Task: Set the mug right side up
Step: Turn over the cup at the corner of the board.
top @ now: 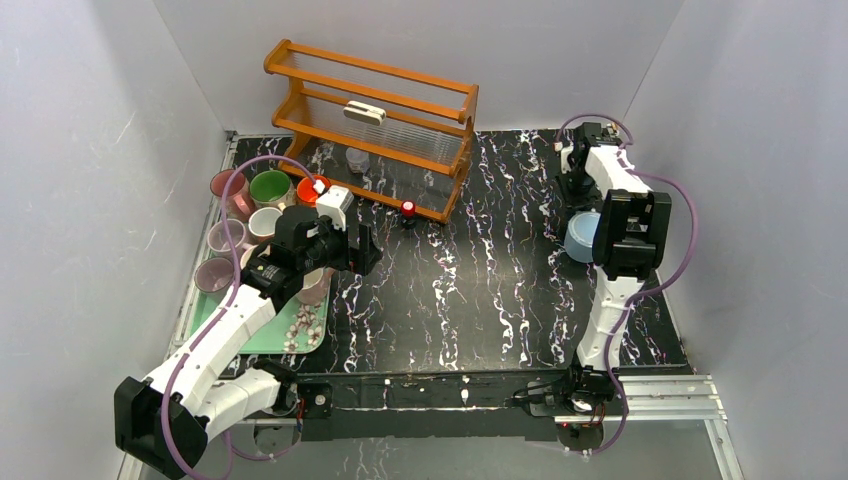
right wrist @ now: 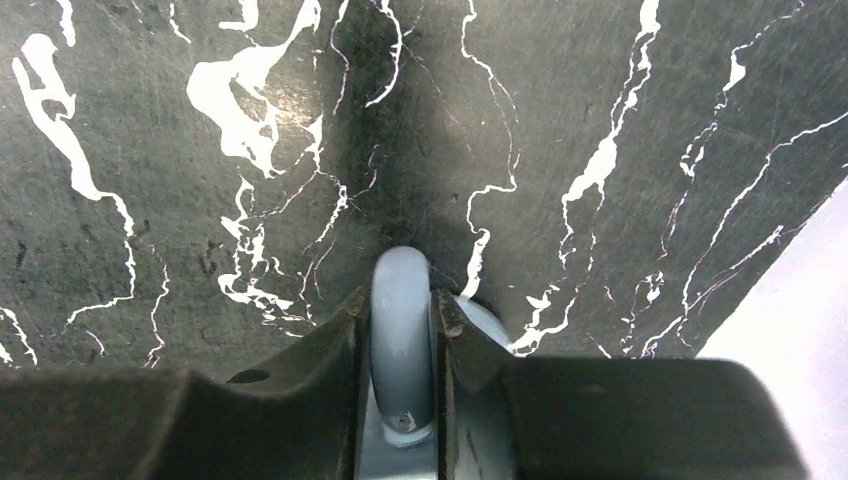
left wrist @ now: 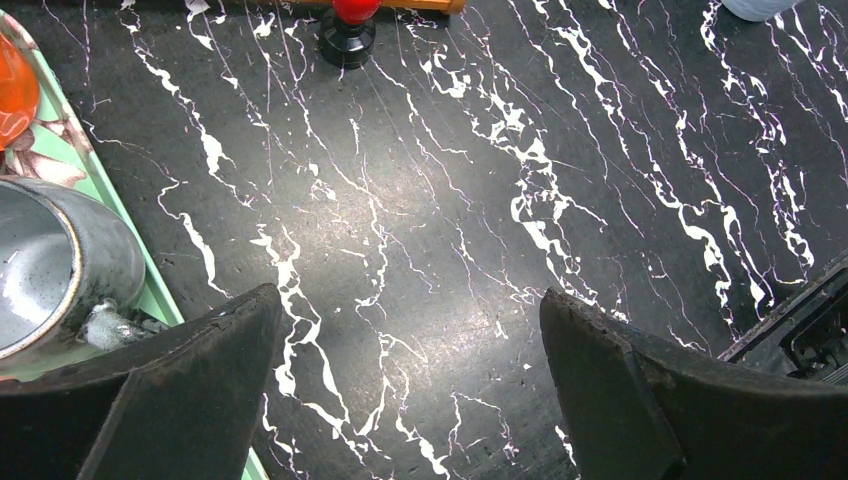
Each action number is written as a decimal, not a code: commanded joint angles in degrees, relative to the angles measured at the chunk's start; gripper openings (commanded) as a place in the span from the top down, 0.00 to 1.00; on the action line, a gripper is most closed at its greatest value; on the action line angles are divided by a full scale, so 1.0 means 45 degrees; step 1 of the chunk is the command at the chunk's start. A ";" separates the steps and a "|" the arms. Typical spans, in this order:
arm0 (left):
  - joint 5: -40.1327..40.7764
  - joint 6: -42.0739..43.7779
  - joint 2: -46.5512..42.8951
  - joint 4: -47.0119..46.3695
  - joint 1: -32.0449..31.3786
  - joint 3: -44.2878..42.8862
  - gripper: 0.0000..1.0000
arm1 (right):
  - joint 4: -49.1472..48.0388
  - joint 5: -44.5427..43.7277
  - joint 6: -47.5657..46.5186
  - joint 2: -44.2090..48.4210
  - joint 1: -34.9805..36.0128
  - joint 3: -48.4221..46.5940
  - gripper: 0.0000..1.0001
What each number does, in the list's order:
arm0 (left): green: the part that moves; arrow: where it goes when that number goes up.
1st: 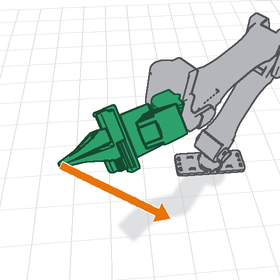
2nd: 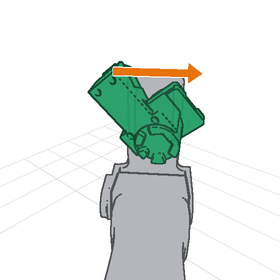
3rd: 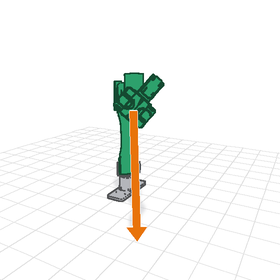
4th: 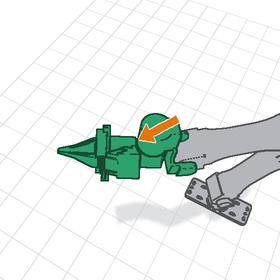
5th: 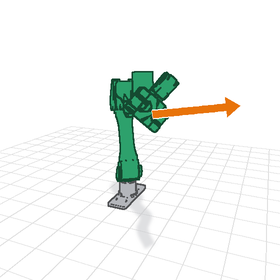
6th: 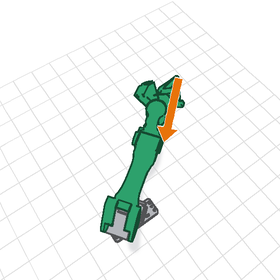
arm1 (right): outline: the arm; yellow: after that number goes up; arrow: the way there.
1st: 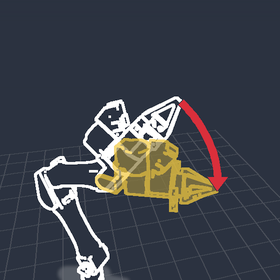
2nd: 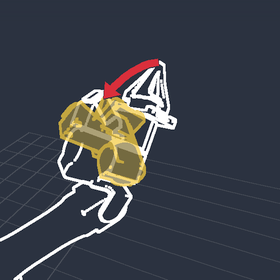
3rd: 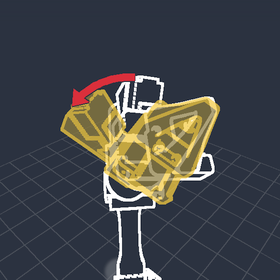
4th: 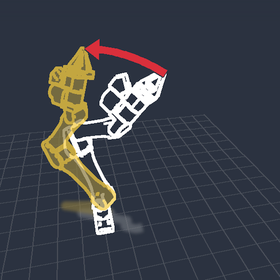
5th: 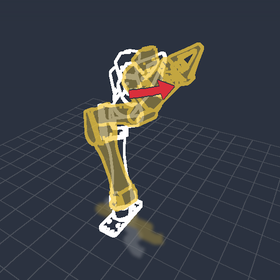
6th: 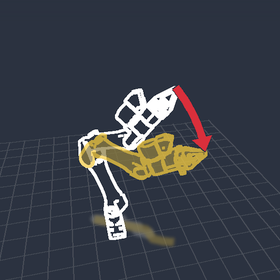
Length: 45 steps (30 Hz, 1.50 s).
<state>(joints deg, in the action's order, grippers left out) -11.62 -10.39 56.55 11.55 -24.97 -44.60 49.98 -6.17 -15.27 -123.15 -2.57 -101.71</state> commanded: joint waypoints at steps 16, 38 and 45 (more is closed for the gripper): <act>0.0131 0.0166 -0.0229 -0.0046 -0.0056 0.0048 0.04 | -0.0168 0.2472 -0.0297 0.2563 0.1872 0.0769 0.99; -0.1572 -0.0661 0.0510 -0.0877 -0.0056 0.0189 0.13 | -0.5621 0.7828 0.0966 0.9423 0.4216 0.7594 0.99; -0.4042 -0.2039 0.1019 -0.2167 -0.0075 0.0364 0.24 | -0.7356 1.0111 0.1387 1.1271 0.4632 0.9112 0.99</act>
<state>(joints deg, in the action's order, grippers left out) -22.39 -15.18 60.66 6.09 -24.97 -43.55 28.34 28.91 -11.33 -77.62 17.08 -61.52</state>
